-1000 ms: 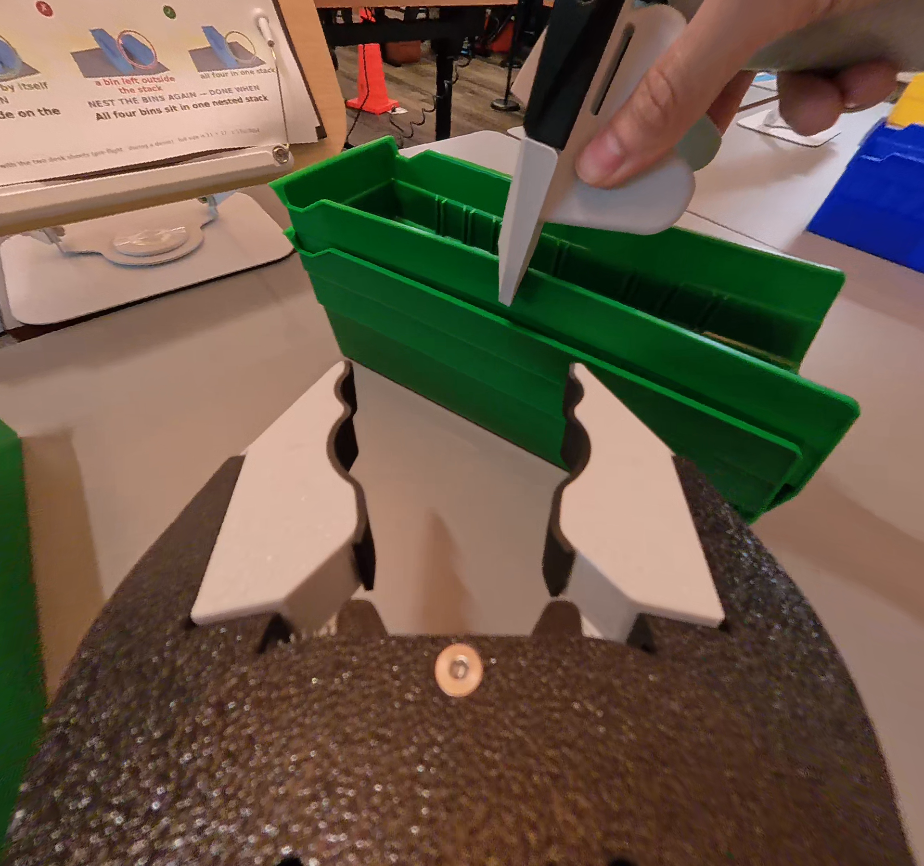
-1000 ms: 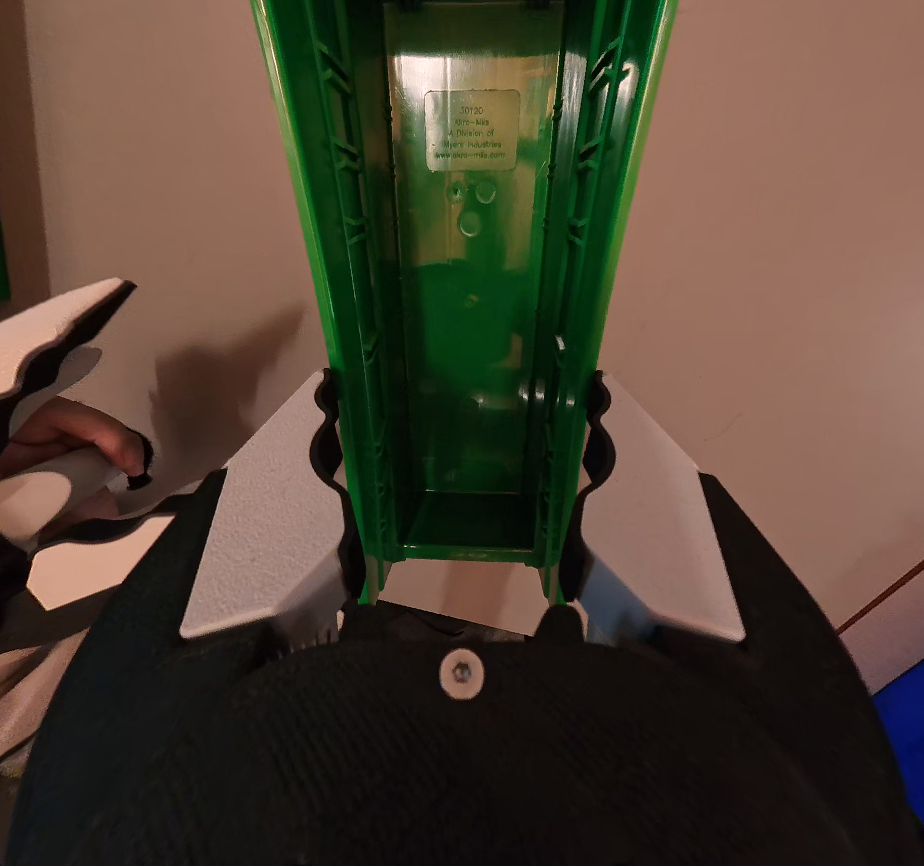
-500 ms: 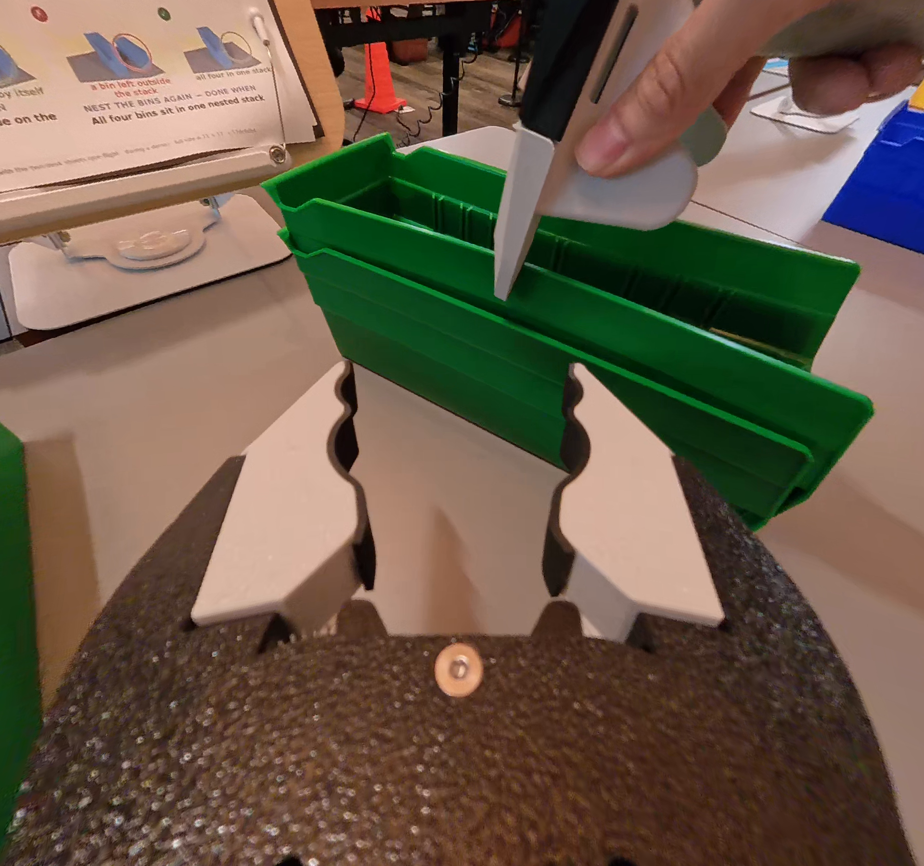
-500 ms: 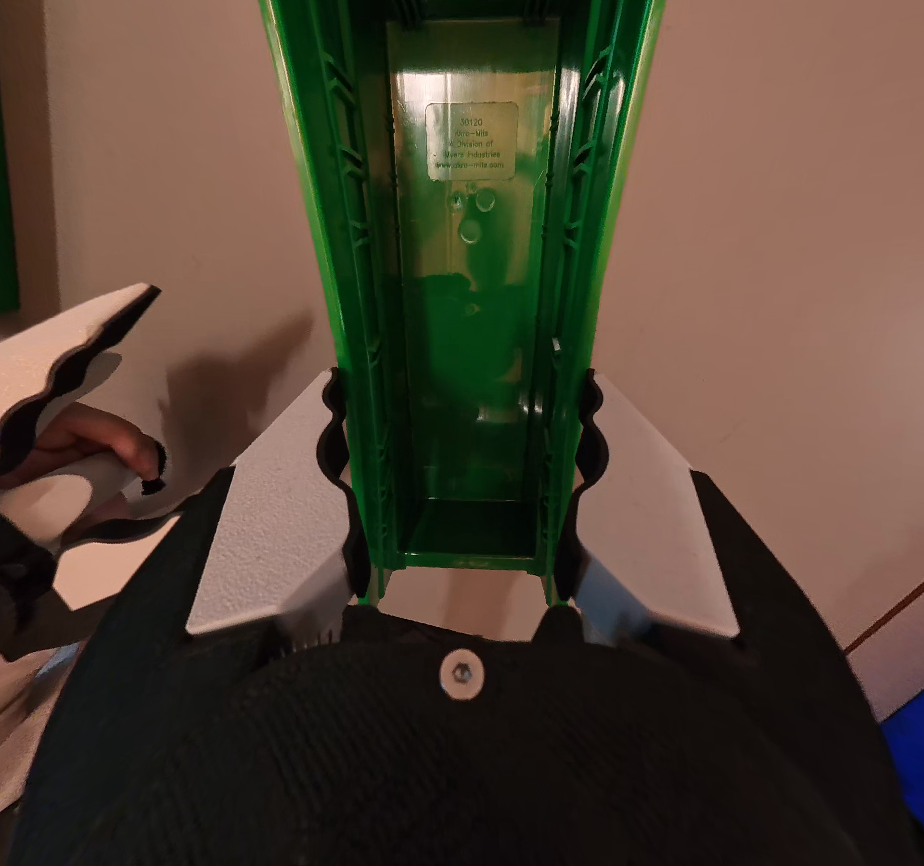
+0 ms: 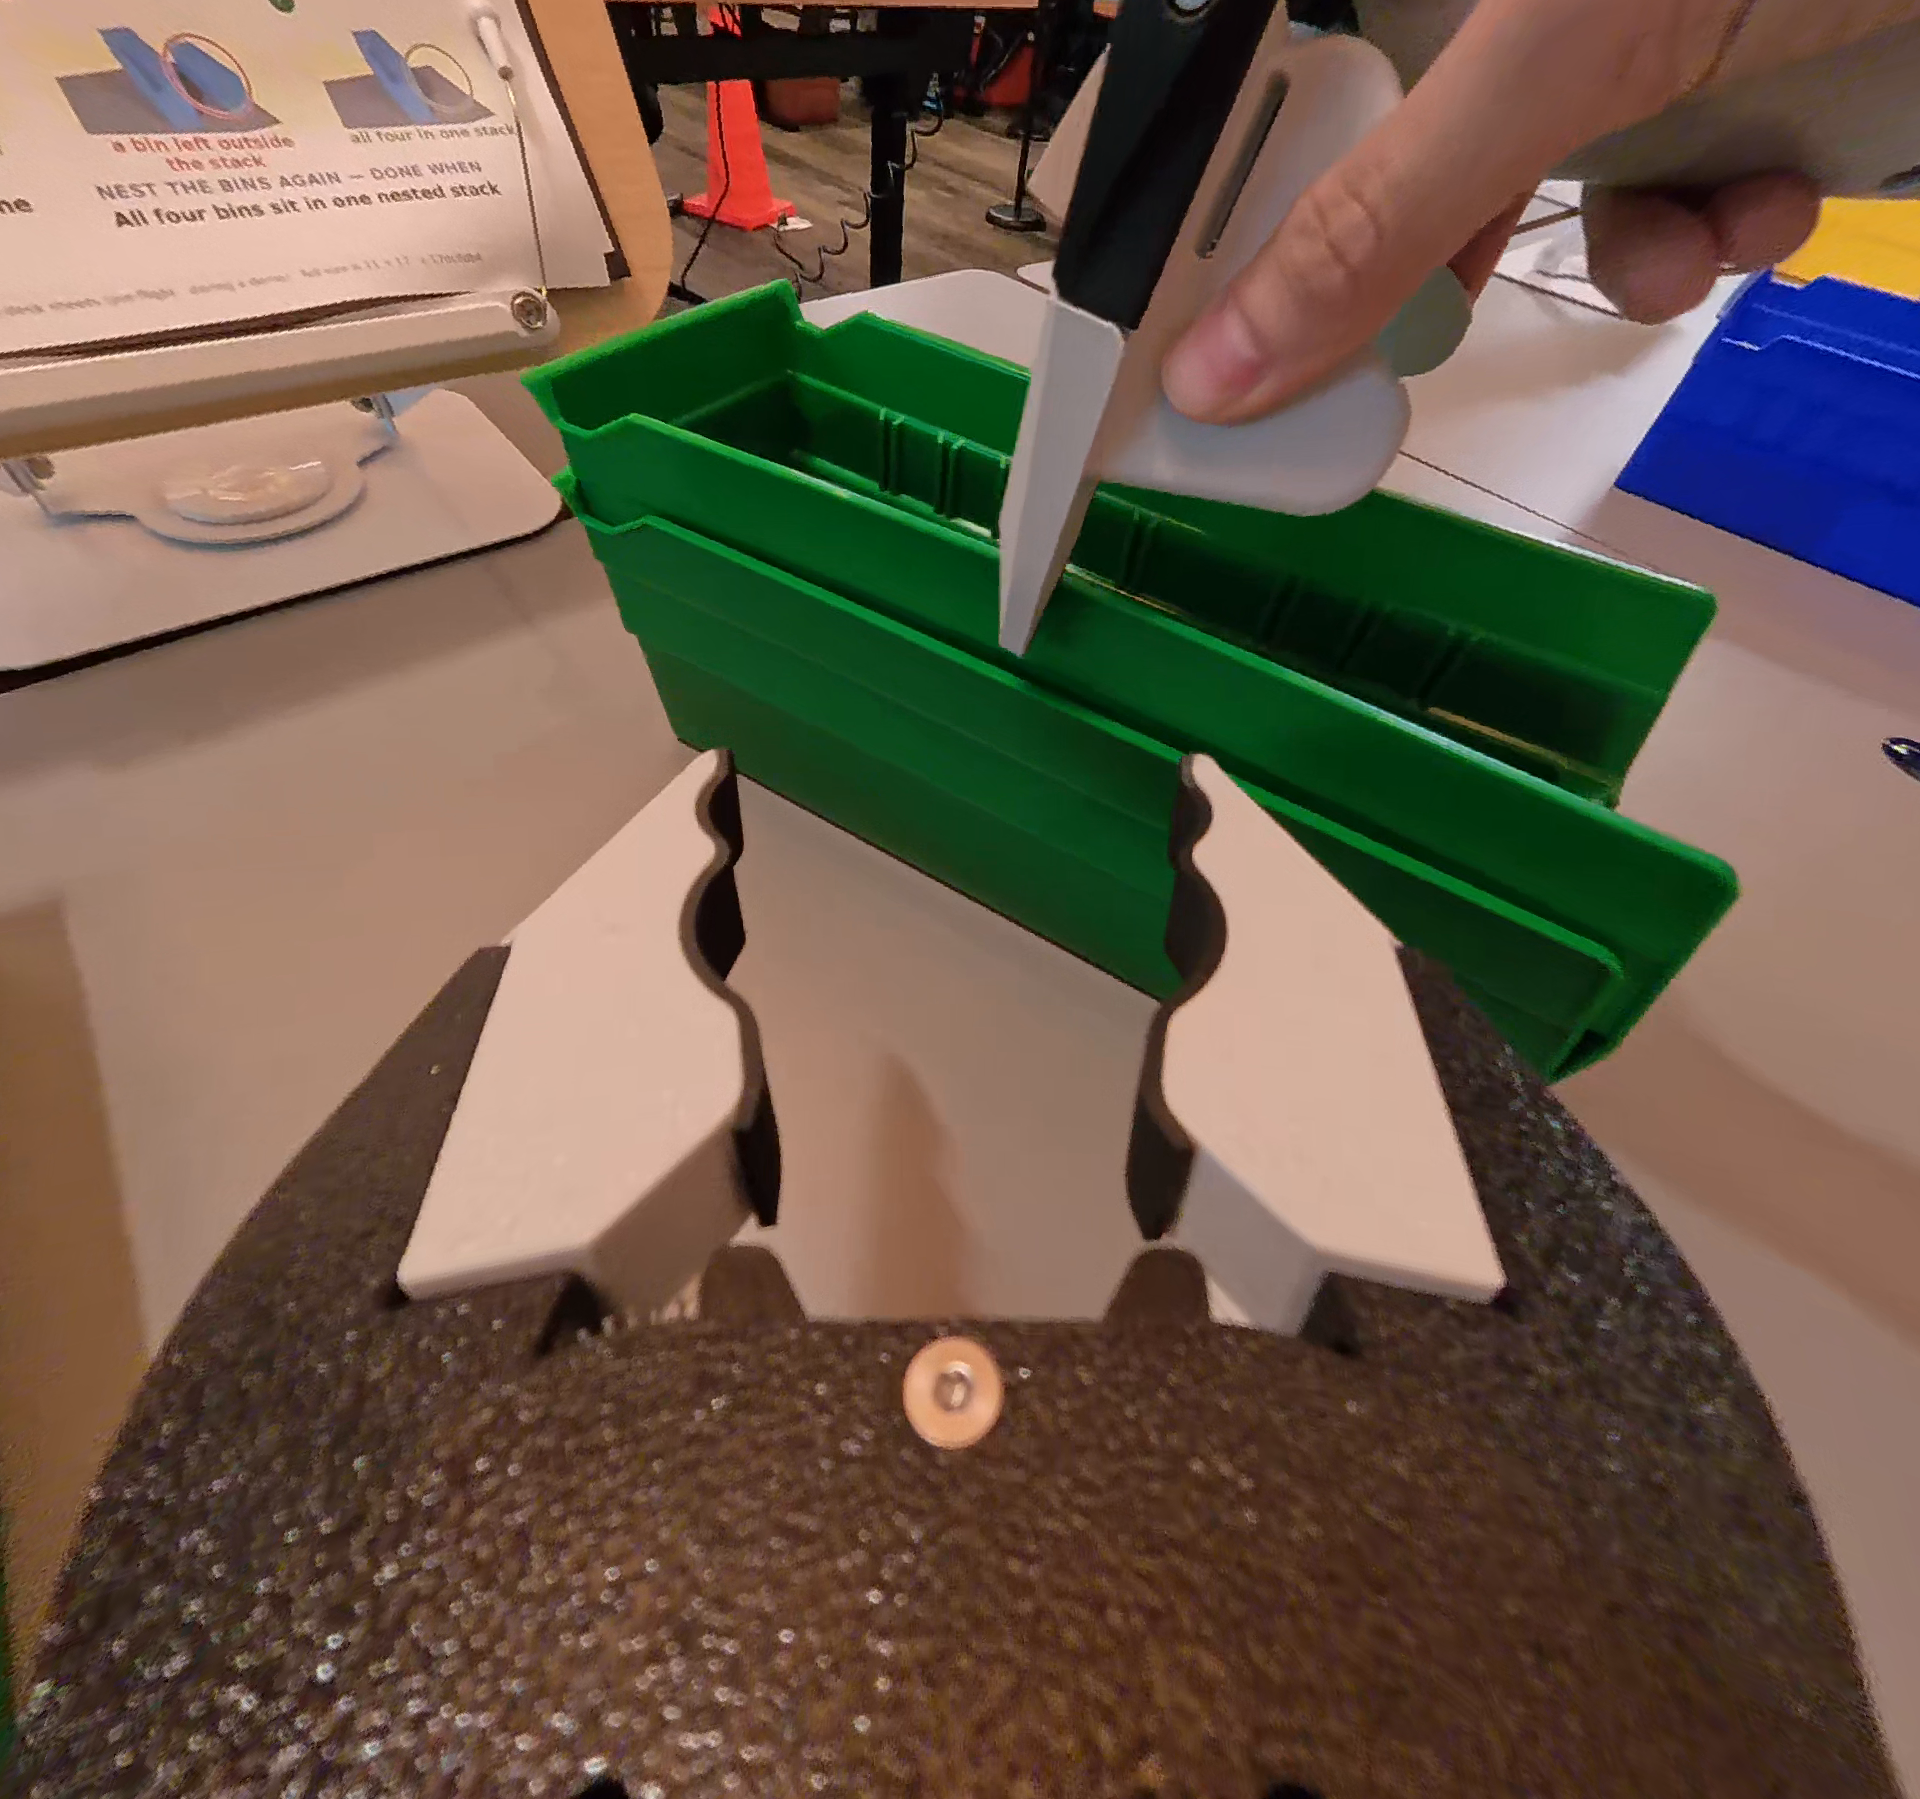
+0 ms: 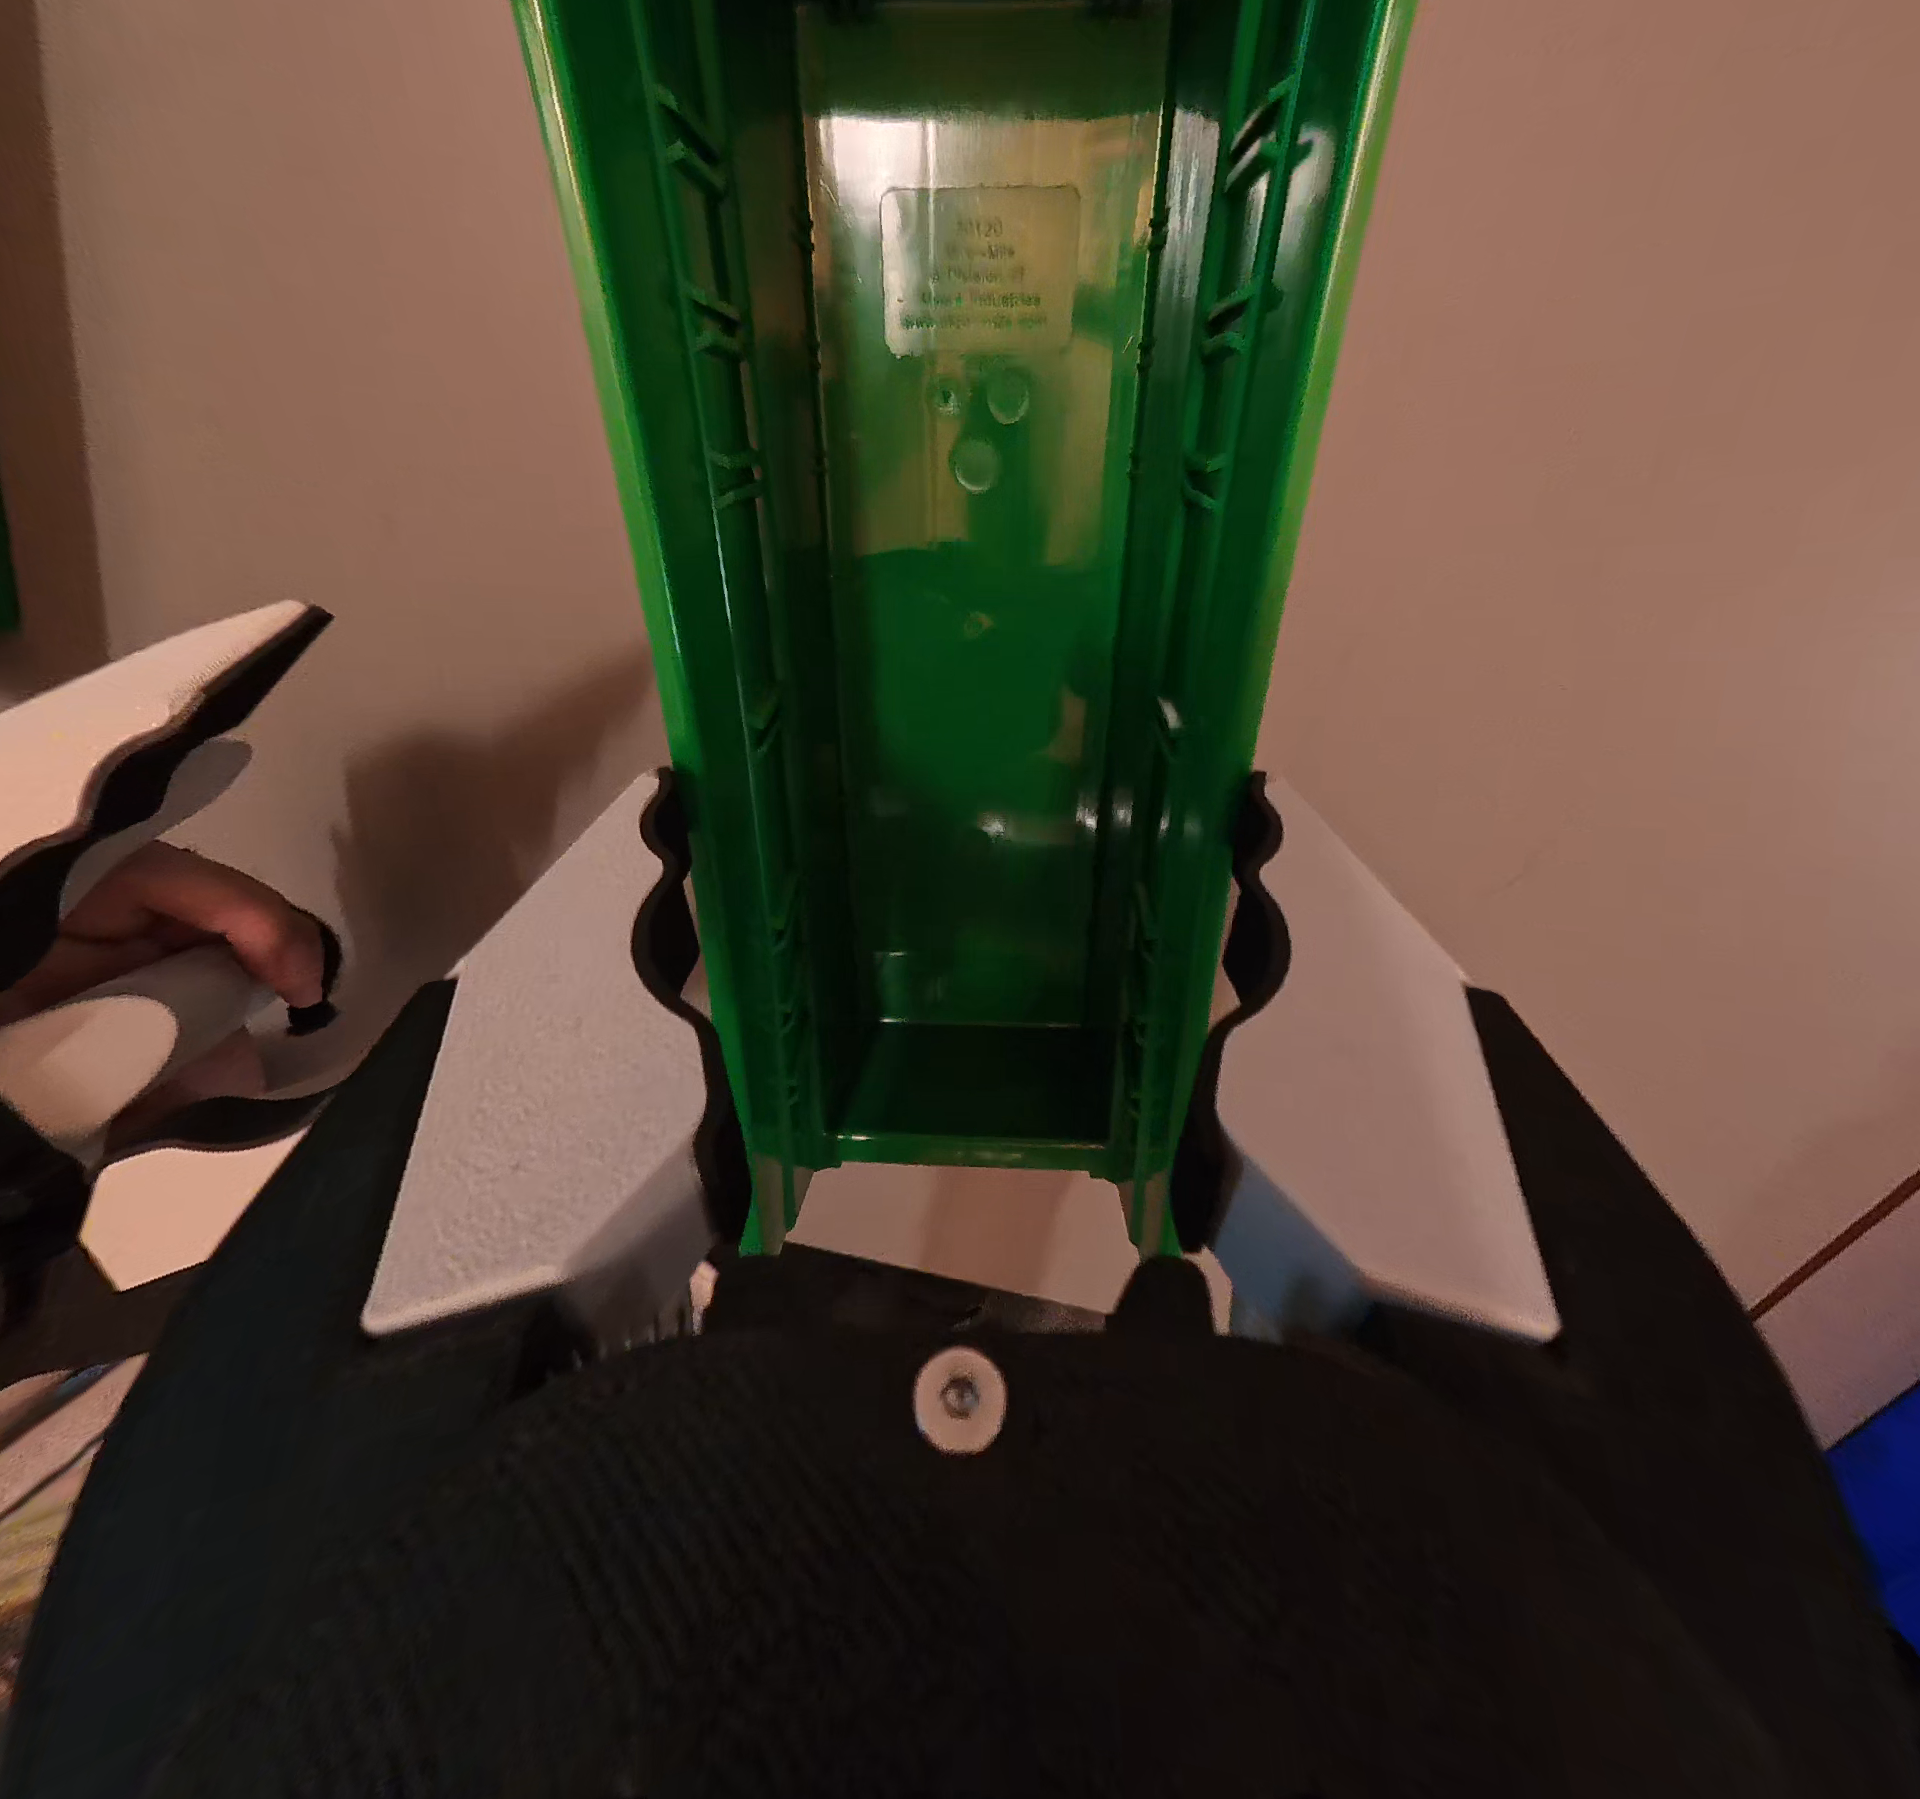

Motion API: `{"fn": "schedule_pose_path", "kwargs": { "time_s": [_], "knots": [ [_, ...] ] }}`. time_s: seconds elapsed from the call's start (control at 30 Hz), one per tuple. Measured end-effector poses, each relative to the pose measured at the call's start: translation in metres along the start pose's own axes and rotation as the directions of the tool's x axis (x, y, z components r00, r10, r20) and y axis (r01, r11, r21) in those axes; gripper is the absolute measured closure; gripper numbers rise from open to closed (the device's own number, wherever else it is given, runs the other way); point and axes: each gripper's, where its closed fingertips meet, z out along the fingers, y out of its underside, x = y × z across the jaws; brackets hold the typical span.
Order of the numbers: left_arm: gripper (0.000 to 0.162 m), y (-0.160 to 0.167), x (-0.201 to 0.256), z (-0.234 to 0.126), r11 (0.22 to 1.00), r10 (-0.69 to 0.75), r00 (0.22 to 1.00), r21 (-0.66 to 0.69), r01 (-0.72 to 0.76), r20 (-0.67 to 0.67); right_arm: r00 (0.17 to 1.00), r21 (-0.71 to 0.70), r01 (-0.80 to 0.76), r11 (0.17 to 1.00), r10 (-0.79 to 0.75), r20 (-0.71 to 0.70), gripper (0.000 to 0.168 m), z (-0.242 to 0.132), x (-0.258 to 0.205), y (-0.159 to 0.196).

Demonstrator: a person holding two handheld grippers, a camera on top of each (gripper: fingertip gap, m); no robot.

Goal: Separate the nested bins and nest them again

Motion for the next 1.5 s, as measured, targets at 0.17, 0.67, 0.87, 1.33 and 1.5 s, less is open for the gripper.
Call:
{"fn": "schedule_pose_path", "kwargs": {
  "time_s": [0.17, 0.67, 0.87, 1.33, 1.5],
  "knots": [
    [0.082, -0.003, -0.013, -0.007, 1.000, 0.015, 0.999, 0.014, -0.016, 0.045, 1.000, 0.005, 0.000, 1.000, 0.000, 0.001, 0.063, 0.000, 0.000, 0.000],
    [0.082, 0.008, -0.016, -0.007, 0.999, -0.037, 0.999, 0.001, 0.037, 0.015, 1.000, -0.053, 0.012, 0.998, -0.013, -0.010, 0.073, 0.002, -0.001, 0.008],
    [0.083, 0.003, -0.025, -0.013, 0.997, -0.076, 0.997, 0.032, 0.076, 0.010, 1.000, -0.068, -0.004, 0.998, 0.006, 0.030, 0.078, -0.001, 0.001, 0.008],
    [0.083, 0.003, -0.028, -0.015, 0.995, -0.091, 0.996, 0.034, 0.091, 0.003, 0.995, 0.023, -0.052, 0.998, 0.050, 0.086, 0.081, -0.027, 0.001, -0.005],
    [0.083, 0.005, -0.027, -0.014, 0.994, -0.101, 0.995, 0.031, 0.101, -0.005, 0.998, 0.022, -0.028, 0.999, 0.026, 0.063, 0.084, -0.023, 0.005, -0.007]
  ]
}}
